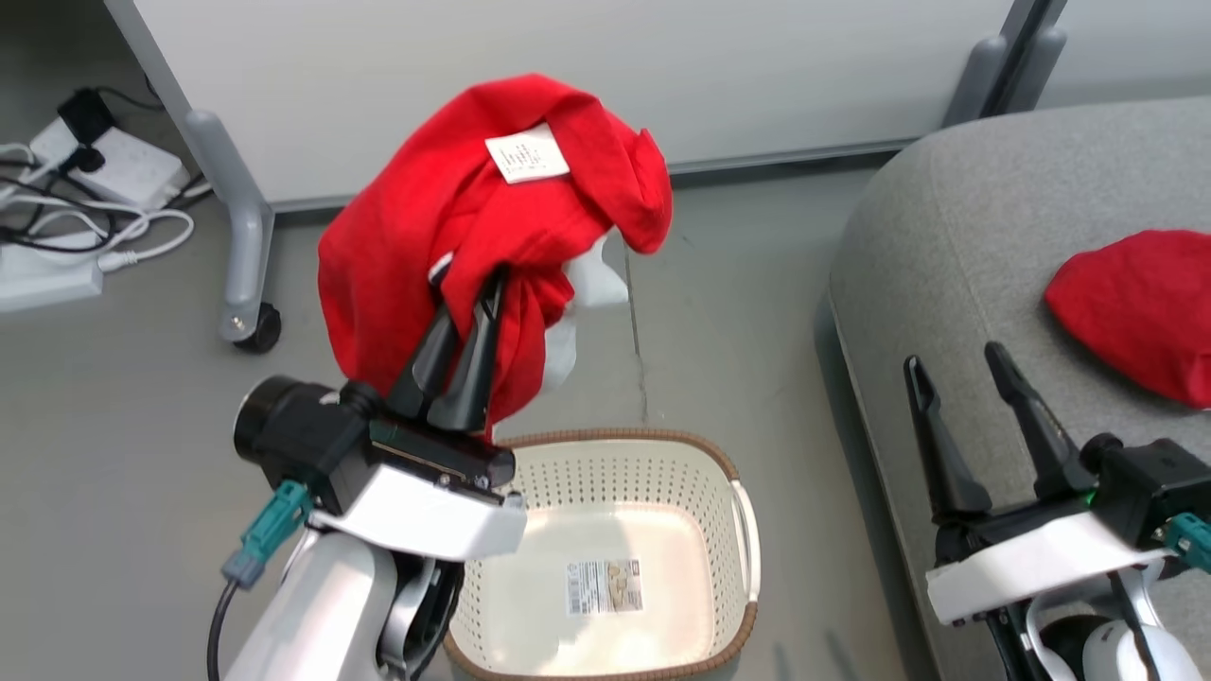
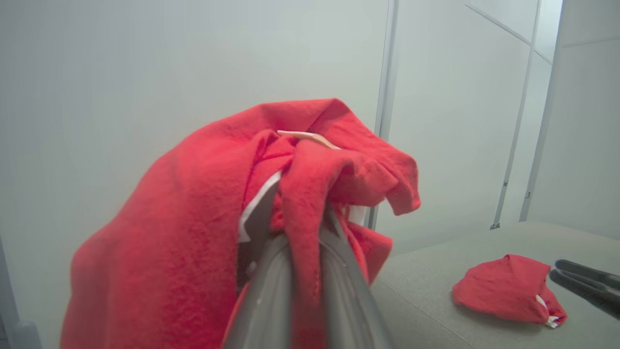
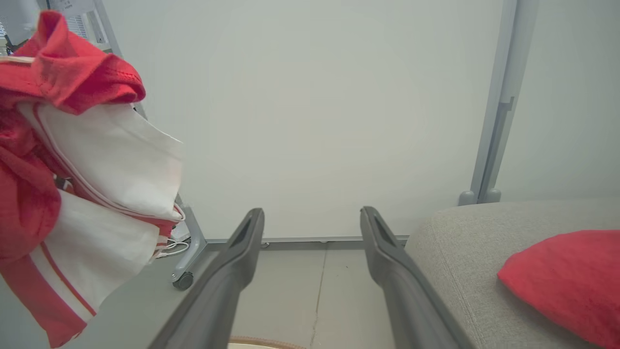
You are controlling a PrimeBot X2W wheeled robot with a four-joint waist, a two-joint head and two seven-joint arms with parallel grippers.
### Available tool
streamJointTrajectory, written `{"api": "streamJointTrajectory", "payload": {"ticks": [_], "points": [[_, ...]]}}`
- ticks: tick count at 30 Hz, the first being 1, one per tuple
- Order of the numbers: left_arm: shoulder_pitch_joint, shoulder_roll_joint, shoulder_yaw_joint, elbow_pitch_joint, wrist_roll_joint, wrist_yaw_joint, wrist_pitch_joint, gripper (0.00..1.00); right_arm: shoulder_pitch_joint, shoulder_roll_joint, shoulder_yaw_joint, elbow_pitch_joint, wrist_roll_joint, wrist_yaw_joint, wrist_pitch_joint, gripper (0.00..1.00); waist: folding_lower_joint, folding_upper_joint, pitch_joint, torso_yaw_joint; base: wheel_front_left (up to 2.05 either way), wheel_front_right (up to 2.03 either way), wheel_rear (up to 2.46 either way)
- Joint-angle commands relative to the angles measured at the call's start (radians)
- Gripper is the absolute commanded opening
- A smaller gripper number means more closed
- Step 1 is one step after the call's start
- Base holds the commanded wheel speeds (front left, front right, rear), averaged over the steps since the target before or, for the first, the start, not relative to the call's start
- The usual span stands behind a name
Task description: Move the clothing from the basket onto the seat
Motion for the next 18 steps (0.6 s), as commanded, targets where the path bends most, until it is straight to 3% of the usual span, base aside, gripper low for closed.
{"api": "streamJointTrajectory", "payload": {"ticks": [1, 12, 18], "points": [[0.031, 0.011, -0.001, -0.027, 0.004, 0.008, -0.001, 0.00, 0.022, -0.005, 0.001, 0.001, 0.008, 0.000, 0.006, 1.00, 0.0000, -0.0001, -0.037, -0.001, 0.00, 0.00, 0.00], [0.174, 0.045, -0.007, -0.158, -0.010, 0.052, 0.046, 0.00, 0.094, -0.005, 0.006, -0.009, 0.020, 0.000, 0.024, 1.00, 0.0000, -0.0001, -0.119, -0.010, 0.00, 0.00, 0.00], [0.208, 0.052, -0.019, -0.178, -0.013, 0.055, 0.061, 0.00, 0.111, -0.005, 0.008, -0.012, 0.029, 0.000, 0.026, 1.00, 0.0000, -0.0001, -0.134, -0.008, 0.00, 0.00, 0.00]]}}
